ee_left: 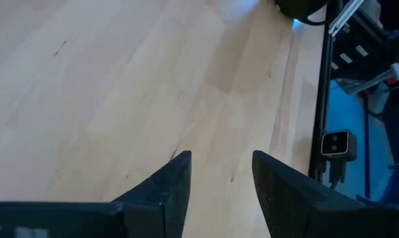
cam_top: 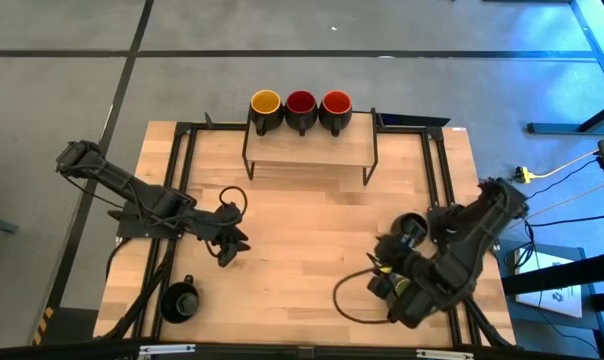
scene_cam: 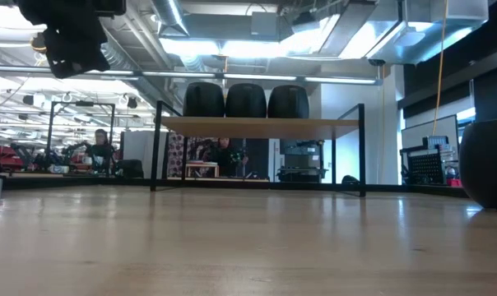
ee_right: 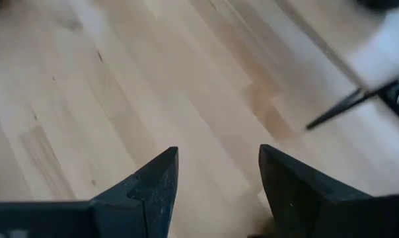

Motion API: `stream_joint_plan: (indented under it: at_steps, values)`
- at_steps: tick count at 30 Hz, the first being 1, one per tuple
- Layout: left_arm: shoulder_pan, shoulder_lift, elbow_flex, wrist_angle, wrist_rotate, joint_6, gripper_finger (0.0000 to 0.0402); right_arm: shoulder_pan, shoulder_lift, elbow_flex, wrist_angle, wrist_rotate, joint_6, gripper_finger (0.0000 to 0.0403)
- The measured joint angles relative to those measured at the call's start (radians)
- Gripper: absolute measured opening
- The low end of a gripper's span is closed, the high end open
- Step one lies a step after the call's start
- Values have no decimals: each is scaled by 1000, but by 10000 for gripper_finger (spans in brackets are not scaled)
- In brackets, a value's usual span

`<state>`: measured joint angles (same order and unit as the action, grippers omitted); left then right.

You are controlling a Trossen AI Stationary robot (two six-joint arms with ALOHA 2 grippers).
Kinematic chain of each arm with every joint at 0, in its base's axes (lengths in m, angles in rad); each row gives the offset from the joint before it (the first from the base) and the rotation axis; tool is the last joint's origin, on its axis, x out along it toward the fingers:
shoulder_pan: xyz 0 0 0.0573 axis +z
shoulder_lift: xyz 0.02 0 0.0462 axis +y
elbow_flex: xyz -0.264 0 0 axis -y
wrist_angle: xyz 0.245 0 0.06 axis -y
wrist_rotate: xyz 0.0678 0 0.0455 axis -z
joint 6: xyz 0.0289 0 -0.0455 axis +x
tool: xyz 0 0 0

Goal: Place coffee mugs
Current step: Put the top black mug on the shelf

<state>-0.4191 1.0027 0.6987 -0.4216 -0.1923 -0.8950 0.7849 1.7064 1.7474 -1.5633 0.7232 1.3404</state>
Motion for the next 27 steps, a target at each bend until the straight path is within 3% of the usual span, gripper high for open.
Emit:
stream_joint_plan:
  at_steps: [5, 16, 20, 27]
  values:
    - [0, 0, 0, -2, -7, 31, 156, 44, -73, -208, 141, -22, 121, 198]
    - [0, 0, 0, -2, -34, 30, 156, 46, -228, -574, 458, -184, 211, 198]
    - [0, 0, 0, -3, -34, 43, 156, 46, -260, -642, 534, -222, 250, 198]
    - [0, 0, 0, -3, -22, 66, 156, 13, -263, -658, 507, -326, 274, 198]
